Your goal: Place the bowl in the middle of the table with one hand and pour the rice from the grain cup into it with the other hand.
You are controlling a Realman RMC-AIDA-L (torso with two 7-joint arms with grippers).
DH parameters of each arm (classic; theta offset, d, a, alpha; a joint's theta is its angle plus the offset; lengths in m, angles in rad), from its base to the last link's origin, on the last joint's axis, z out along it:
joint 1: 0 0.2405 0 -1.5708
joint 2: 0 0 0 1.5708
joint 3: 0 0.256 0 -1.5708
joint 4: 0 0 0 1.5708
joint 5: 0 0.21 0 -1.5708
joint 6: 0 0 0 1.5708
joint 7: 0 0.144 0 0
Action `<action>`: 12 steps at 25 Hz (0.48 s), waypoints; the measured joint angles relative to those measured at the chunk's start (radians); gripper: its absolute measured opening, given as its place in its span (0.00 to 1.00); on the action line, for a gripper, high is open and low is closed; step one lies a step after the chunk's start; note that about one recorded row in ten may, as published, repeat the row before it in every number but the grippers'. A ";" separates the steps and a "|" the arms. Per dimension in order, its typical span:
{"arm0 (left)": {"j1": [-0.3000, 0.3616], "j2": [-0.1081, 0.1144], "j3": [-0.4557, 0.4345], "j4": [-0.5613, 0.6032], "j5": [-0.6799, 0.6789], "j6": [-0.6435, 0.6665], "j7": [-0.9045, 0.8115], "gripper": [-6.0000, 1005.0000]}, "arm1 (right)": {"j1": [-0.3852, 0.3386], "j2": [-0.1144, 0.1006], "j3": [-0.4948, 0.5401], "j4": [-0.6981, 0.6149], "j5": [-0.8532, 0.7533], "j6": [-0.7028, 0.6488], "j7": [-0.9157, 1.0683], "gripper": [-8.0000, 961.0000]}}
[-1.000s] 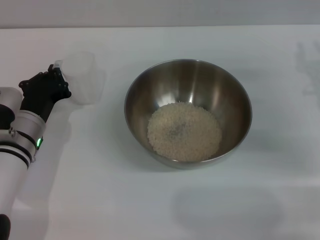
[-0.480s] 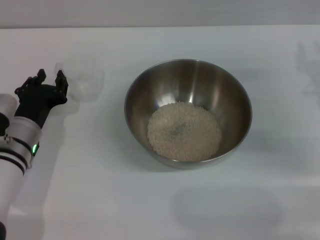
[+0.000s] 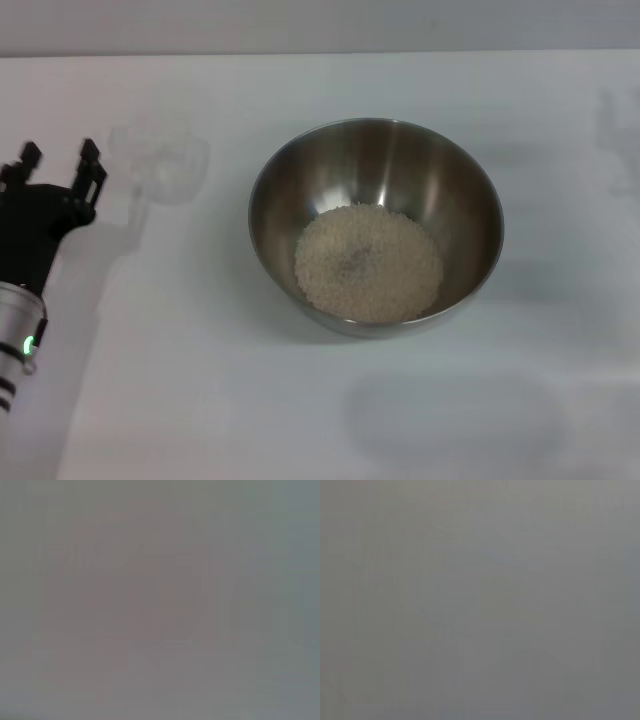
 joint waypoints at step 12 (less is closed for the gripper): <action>-0.004 0.000 0.041 0.007 0.004 0.128 -0.008 0.67 | -0.059 0.020 -0.080 -0.018 -0.003 0.248 0.014 0.51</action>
